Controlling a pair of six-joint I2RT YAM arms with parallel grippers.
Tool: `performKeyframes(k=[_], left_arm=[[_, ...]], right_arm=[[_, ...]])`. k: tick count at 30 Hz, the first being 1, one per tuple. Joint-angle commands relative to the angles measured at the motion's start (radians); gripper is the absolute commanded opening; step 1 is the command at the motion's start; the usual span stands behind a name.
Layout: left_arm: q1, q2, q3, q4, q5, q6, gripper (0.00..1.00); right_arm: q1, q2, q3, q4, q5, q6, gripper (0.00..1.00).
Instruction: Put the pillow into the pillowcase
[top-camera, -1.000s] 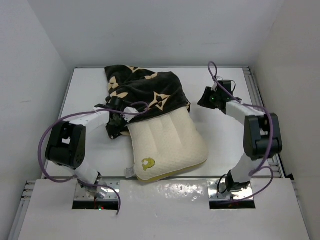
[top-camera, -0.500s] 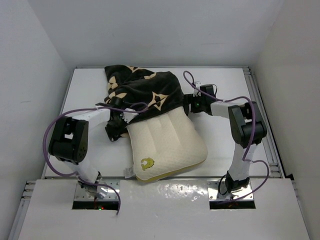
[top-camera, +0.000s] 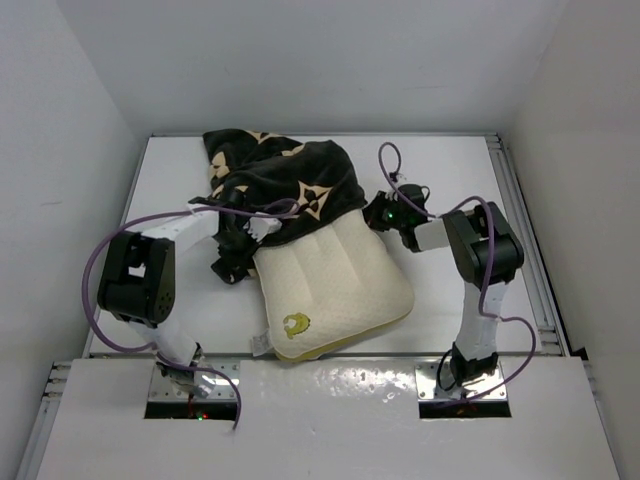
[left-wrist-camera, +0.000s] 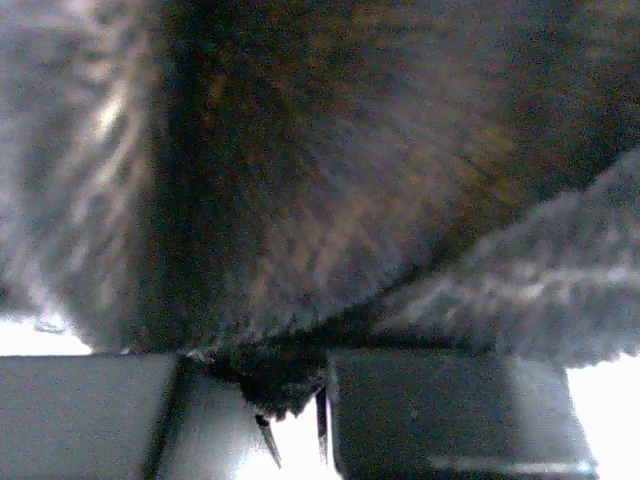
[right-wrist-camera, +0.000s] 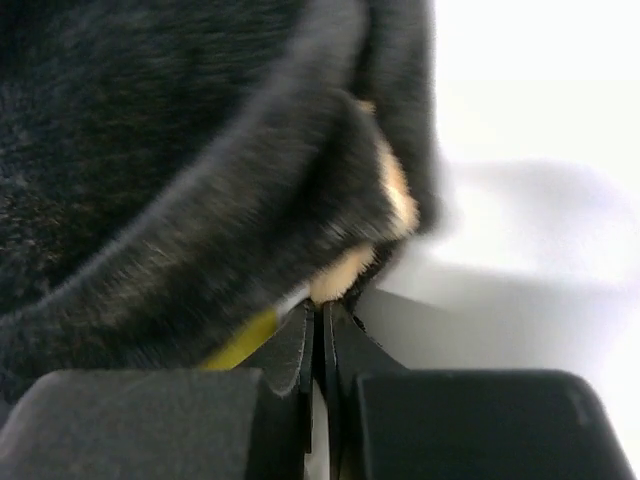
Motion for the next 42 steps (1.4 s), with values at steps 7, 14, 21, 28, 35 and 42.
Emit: performKeyframes(k=[7,14,21,28,35,42], left_arm=[[0.040,-0.128,0.266,-0.240,0.373,0.114,0.00],[0.106,-0.120,0.532,-0.320,0.540,0.007,0.00],[0.213,0.180,0.854,-0.383,0.398,-0.159,0.00],[0.288,0.337,1.366,-0.466,0.401,-0.202,0.00],[0.268,0.274,1.272,-0.338,0.240,-0.181,0.00],[0.288,0.432,1.126,-0.467,0.177,-0.121,0.00]], right_arm=[[-0.026,-0.485,-0.266,-0.069,0.237,0.545,0.00],[-0.027,-0.808,-0.105,-0.530,0.243,0.703,0.00],[-0.229,-0.789,-0.100,-0.549,0.091,0.963,0.00],[-0.331,-0.804,0.098,-0.523,0.025,1.108,0.00],[-0.424,-0.761,0.288,-0.650,-0.004,1.117,0.00],[-0.411,-0.809,0.042,-0.748,0.088,0.926,0.00]])
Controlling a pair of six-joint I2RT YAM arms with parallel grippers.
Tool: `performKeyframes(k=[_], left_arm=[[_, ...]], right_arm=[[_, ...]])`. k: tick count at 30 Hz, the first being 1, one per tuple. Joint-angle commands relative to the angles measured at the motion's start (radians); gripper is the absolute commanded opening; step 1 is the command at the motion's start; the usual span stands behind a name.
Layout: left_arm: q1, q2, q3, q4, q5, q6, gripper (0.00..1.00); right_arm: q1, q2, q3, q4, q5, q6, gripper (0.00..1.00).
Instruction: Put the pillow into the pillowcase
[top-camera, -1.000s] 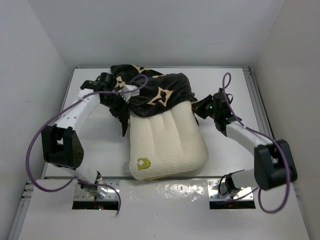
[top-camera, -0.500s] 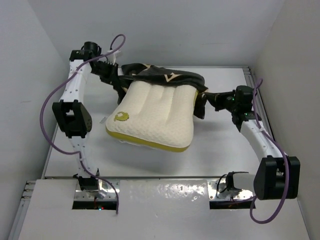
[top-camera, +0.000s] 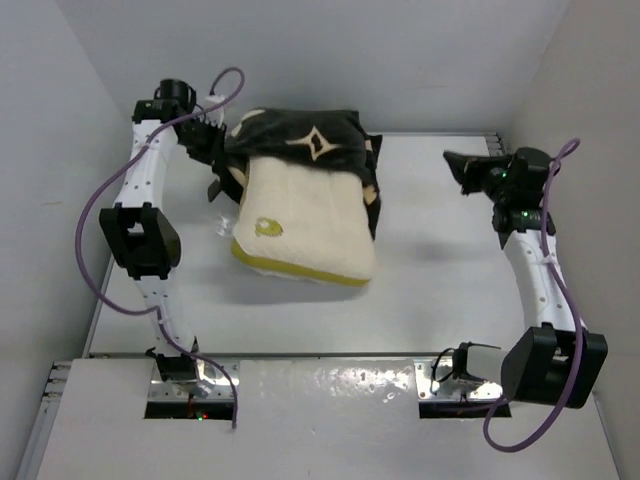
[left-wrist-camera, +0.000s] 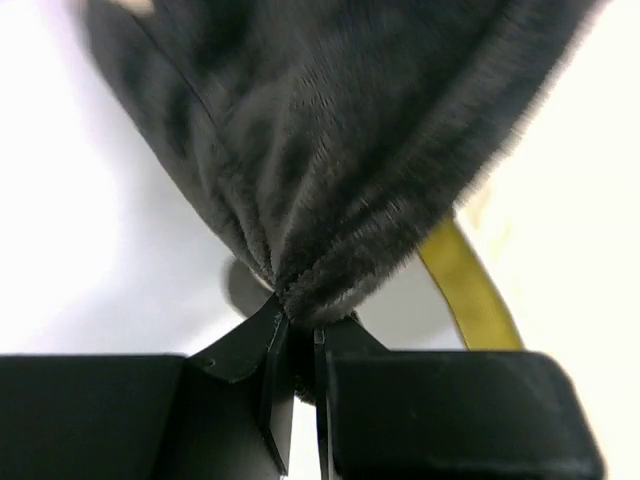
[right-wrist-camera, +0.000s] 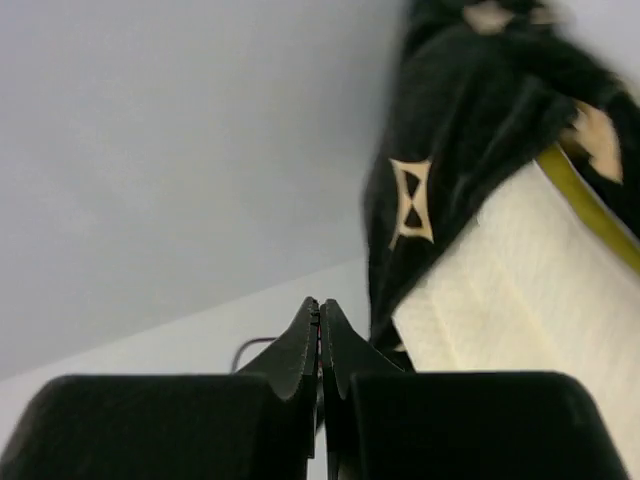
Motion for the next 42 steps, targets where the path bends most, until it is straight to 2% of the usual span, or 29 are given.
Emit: performKeyframes(k=[1,2,4,5,6,7,8,9,10,13,15,16,20,21,22,24,26,27,28,29,31,32,35,39,40,42], left_arm=[[0.026,0.063,-0.138,-0.029,-0.052,0.040,0.00],[0.026,0.037,-0.237,-0.009,-0.040,0.040,0.00],[0.012,-0.012,-0.388,0.025,0.030,0.084,0.00],[0.000,-0.032,-0.439,0.041,0.038,0.094,0.00],[-0.009,-0.052,-0.492,0.070,0.035,0.115,0.00],[-0.025,-0.083,-0.586,0.085,0.034,0.124,0.00],[-0.031,-0.098,-0.629,0.106,0.017,0.126,0.00],[-0.031,-0.109,-0.669,0.139,0.011,0.127,0.00],[-0.033,-0.124,-0.723,0.148,0.006,0.129,0.00],[-0.011,-0.140,-0.774,0.166,-0.011,0.126,0.00],[0.007,-0.155,-0.810,0.177,-0.012,0.129,0.00],[0.023,-0.173,-0.821,0.182,-0.017,0.129,0.00],[0.029,-0.216,-0.835,0.193,-0.080,0.132,0.01],[0.026,-0.224,-0.829,0.180,-0.112,0.127,0.06],[0.018,-0.247,-0.802,0.168,-0.130,0.132,0.21],[0.006,-0.282,-0.756,0.147,-0.190,0.146,0.29],[-0.025,-0.368,-0.685,0.192,-0.239,0.156,0.45],[-0.075,-0.423,-0.668,0.234,-0.264,0.155,0.61],[-0.107,-0.454,-0.654,0.276,-0.285,0.152,0.72],[-0.187,-0.498,-0.660,0.368,-0.337,0.153,0.83],[-0.285,-0.514,-0.660,0.435,-0.400,0.190,0.86],[-0.371,-0.485,-0.651,0.461,-0.408,0.199,0.88],[-0.492,-0.346,-0.581,0.466,-0.451,0.196,0.86],[-0.586,-0.177,-0.559,0.539,-0.647,0.215,0.84],[-0.594,-0.151,-0.559,0.605,-0.734,0.200,0.84],[-0.594,-0.097,-0.547,0.659,-0.810,0.181,0.83]], right_arm=[[0.019,-0.023,-0.140,-0.120,0.076,-0.146,0.00],[0.036,-0.026,-0.177,-0.085,0.068,-0.198,0.00],[0.102,0.000,-0.208,-0.075,0.007,-0.429,0.00],[0.140,0.023,-0.141,-0.133,0.004,-0.638,0.00],[0.203,0.047,-0.098,-0.283,0.014,-0.748,0.11],[0.322,0.096,-0.043,-0.331,0.077,-0.923,0.24],[0.370,0.117,-0.030,-0.394,0.109,-0.978,0.39],[0.415,0.133,-0.033,-0.402,0.122,-1.009,0.61],[0.471,0.156,-0.065,-0.393,0.143,-1.020,0.68],[0.534,0.172,-0.129,-0.358,0.180,-0.945,0.77],[0.561,0.161,-0.217,-0.280,0.177,-0.899,0.78],[0.593,0.158,-0.246,-0.255,0.185,-0.864,0.87],[0.653,0.206,-0.265,-0.290,0.309,-0.818,0.89],[0.657,0.213,-0.260,-0.330,0.332,-0.809,0.88],[0.668,0.200,-0.257,-0.341,0.393,-0.784,0.88],[0.679,0.107,-0.287,-0.353,0.477,-0.750,0.90],[0.677,0.024,-0.341,-0.376,0.605,-0.675,0.94],[0.671,-0.059,-0.355,-0.387,0.647,-0.651,0.95],[0.668,-0.096,-0.391,-0.396,0.713,-0.607,0.95],[0.667,-0.169,-0.409,-0.410,0.729,-0.576,0.96],[0.668,-0.233,-0.459,-0.424,0.740,-0.527,0.96],[0.677,-0.262,-0.476,-0.424,0.729,-0.497,0.96],[0.718,-0.342,-0.557,-0.381,0.657,-0.355,0.95],[0.811,-0.362,-0.640,-0.309,0.637,-0.099,0.95],[0.837,-0.360,-0.646,-0.272,0.645,-0.066,0.94],[0.913,-0.360,-0.663,-0.254,0.715,0.022,0.95]])
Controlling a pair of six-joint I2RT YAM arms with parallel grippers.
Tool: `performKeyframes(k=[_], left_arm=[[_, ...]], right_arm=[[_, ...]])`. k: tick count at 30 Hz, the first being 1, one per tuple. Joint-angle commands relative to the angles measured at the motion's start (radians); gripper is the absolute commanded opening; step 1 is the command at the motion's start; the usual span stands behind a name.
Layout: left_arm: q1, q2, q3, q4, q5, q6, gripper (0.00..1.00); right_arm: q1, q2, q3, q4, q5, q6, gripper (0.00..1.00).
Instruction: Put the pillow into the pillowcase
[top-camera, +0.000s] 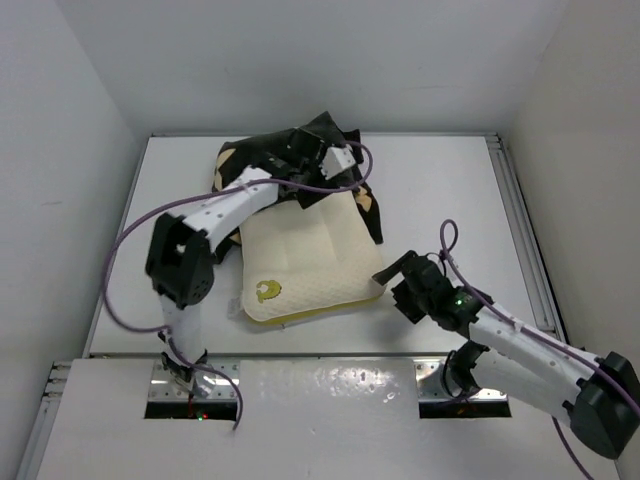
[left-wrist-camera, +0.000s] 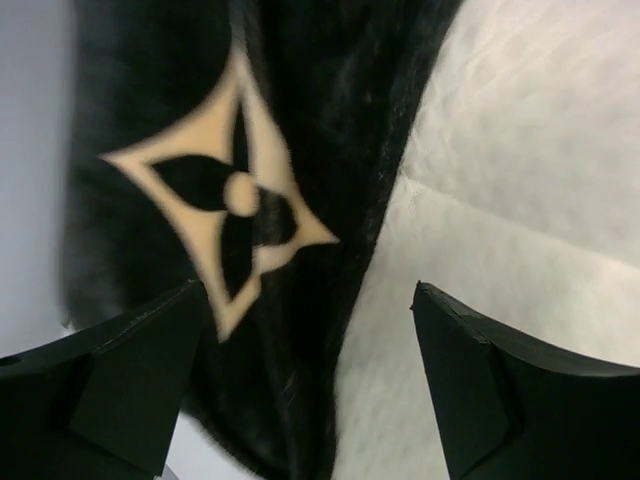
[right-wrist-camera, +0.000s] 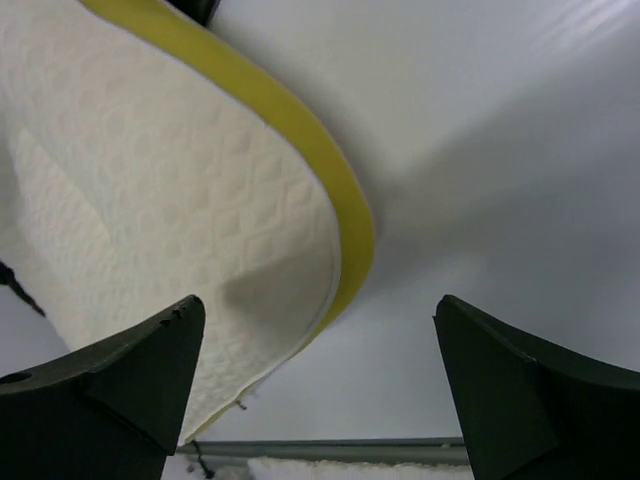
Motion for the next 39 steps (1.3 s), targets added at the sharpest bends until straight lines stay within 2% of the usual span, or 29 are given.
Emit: performKeyframes(k=[1,3,6,10,12,13,14,16,17,20,23,24,26,27,28,30,31,33,36,38,39], left_arm=[[0.017,0.088,0.009,0.108,-0.247,-0.035,0.82],[0.036,0.131,0.067,0.107,-0.252,-0.061,0.79],[0.036,0.171,0.078,0.121,-0.261,-0.068,0.78],[0.030,0.220,0.049,0.086,-0.270,-0.066,0.72],[0.030,0.224,0.002,0.107,-0.295,-0.075,0.58],[0.030,0.221,-0.008,0.115,-0.301,-0.081,0.50],[0.033,0.208,-0.009,0.107,-0.286,-0.086,0.34],[0.034,0.189,-0.011,0.090,-0.216,-0.098,0.17],[0.031,0.168,-0.015,0.089,-0.202,-0.097,0.06],[0.022,0.151,-0.018,0.095,-0.195,-0.081,0.00],[0.021,0.145,0.012,0.067,-0.189,-0.066,0.00],[0.018,0.139,0.029,0.008,-0.131,-0.054,0.00],[-0.002,0.094,0.058,-0.054,-0.035,-0.034,0.00],[-0.015,0.067,0.052,-0.075,0.061,-0.005,0.00],[-0.045,0.004,0.038,-0.101,0.105,0.014,0.00],[-0.083,-0.067,-0.044,-0.120,0.203,0.078,0.00],[-0.119,-0.138,-0.072,-0.129,0.229,0.098,0.00],[-0.136,-0.197,-0.125,-0.160,0.306,0.117,0.00],[-0.110,-0.227,-0.083,-0.291,0.439,0.127,0.00],[-0.081,-0.251,-0.101,-0.307,0.454,0.143,0.00],[-0.071,-0.265,-0.165,-0.271,0.417,0.143,0.00]], right_arm=[[0.094,-0.005,-0.013,0.113,0.090,0.243,0.95],[0.154,-0.001,-0.052,0.151,0.159,0.315,0.95],[0.213,0.039,-0.098,0.325,0.182,0.383,0.95],[0.277,0.179,-0.057,0.369,0.161,0.460,0.96],[0.305,0.275,-0.045,0.436,0.154,0.472,0.96],[0.311,0.304,-0.049,0.547,0.154,0.469,0.96],[0.316,0.331,-0.052,0.608,0.159,0.461,0.96],[0.322,0.407,-0.037,0.745,0.189,0.408,0.96],[0.322,0.429,-0.022,0.761,0.205,0.391,0.96],[0.305,0.522,0.026,0.809,0.234,0.359,0.93],[0.276,0.587,0.027,0.893,0.178,0.383,0.67],[0.274,0.596,0.008,0.976,0.173,0.383,0.48],[0.267,0.619,-0.011,1.082,0.186,0.307,0.25],[0.263,0.624,-0.008,1.158,0.193,0.264,0.16],[0.253,0.619,0.003,1.171,0.193,0.160,0.00],[0.247,0.607,0.053,1.162,0.214,0.049,0.00],[0.243,0.595,0.069,1.164,0.223,-0.061,0.00],[0.242,0.579,0.102,1.180,0.251,-0.135,0.00],[0.230,0.555,0.086,1.273,0.292,-0.214,0.00],[0.213,0.536,0.057,1.324,0.308,-0.250,0.00],[0.210,0.533,0.055,1.361,0.309,-0.273,0.00]])
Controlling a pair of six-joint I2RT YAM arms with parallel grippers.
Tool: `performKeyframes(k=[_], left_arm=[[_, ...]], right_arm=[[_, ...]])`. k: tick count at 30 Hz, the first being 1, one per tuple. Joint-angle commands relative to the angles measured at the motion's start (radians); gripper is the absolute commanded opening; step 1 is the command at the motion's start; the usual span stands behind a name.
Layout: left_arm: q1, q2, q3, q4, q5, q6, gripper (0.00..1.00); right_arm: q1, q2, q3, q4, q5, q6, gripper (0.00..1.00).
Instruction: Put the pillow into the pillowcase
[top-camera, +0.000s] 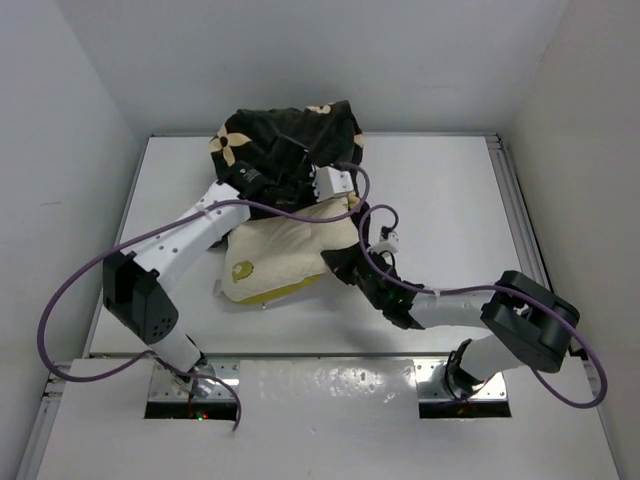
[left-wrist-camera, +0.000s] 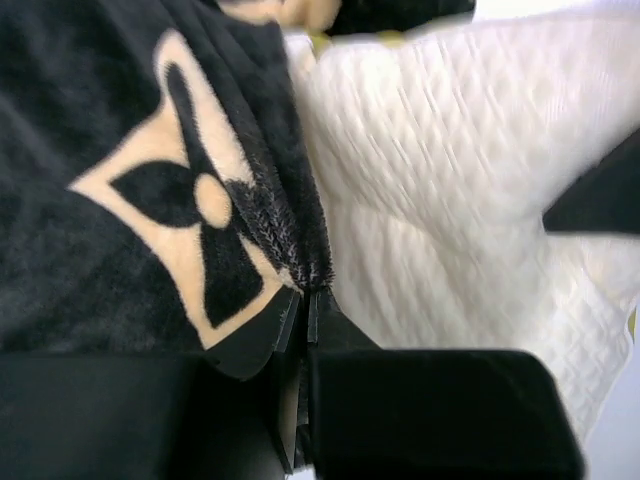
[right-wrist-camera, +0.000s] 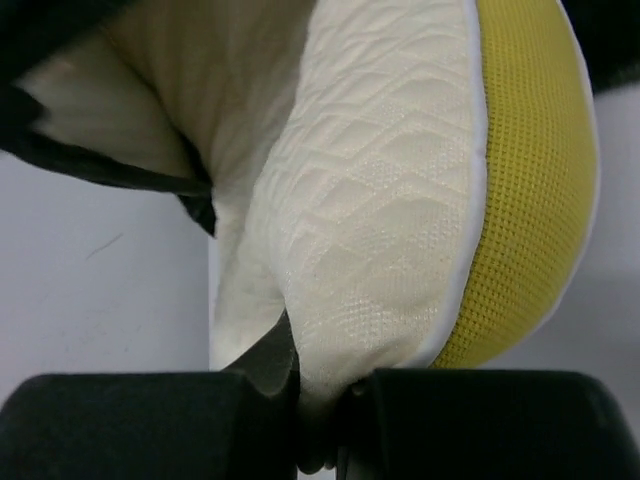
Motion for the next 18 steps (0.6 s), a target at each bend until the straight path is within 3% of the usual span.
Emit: performKeyframes(k=[1,5,6,7,8,9,10,11,12,14,15,16,17,18], left_arm=[[0.024,-0.051,-0.093,-0.051,0.147,0.020,0.00],[0.057,-0.028,-0.186,0.045,0.078,-0.006,0.00],[0.063,0.005,-0.197,0.091,0.021,-0.020,0.07],[0.072,0.019,-0.188,0.101,-0.007,-0.035,0.17],[0.083,0.038,-0.173,0.095,-0.045,-0.076,0.30],[0.112,0.056,-0.129,0.084,-0.048,-0.093,0.53],[0.132,0.056,-0.128,0.077,-0.050,-0.110,0.62],[0.153,0.047,-0.095,0.076,-0.045,-0.150,0.74],[0.202,0.015,-0.081,0.069,-0.033,-0.164,0.99],[0.248,-0.035,-0.061,0.061,-0.028,-0.207,1.00],[0.298,-0.090,-0.064,0.046,-0.039,-0.214,1.00],[0.322,-0.120,-0.077,0.040,-0.051,-0.219,1.00],[0.346,-0.149,-0.094,0.029,-0.067,-0.227,1.00],[0.406,-0.193,-0.149,0.009,-0.097,-0.234,0.81]], right_arm=[[-0.034,-0.057,0.029,0.284,0.126,-0.171,0.00],[-0.042,0.004,0.083,0.183,0.094,-0.173,0.00],[-0.047,0.044,0.081,0.162,0.075,-0.142,0.05],[-0.065,0.058,0.078,0.160,-0.010,-0.110,0.21],[-0.074,0.064,0.086,0.143,-0.068,-0.120,0.59],[-0.083,0.057,0.125,0.099,-0.178,-0.181,0.75],[-0.087,0.044,0.126,0.006,-0.179,-0.182,0.91],[-0.088,0.026,0.218,-0.113,-0.242,-0.279,0.99],[-0.088,0.014,0.284,-0.402,-0.259,-0.347,0.99],[-0.094,0.001,0.477,-0.672,-0.300,-0.584,0.99],[-0.099,0.001,0.538,-0.940,-0.322,-0.652,0.96],[-0.113,0.003,0.584,-1.042,-0.354,-0.723,0.61],[-0.122,-0.006,0.648,-1.120,-0.398,-0.836,0.18],[-0.132,-0.018,0.667,-1.241,-0.455,-0.863,0.00]])
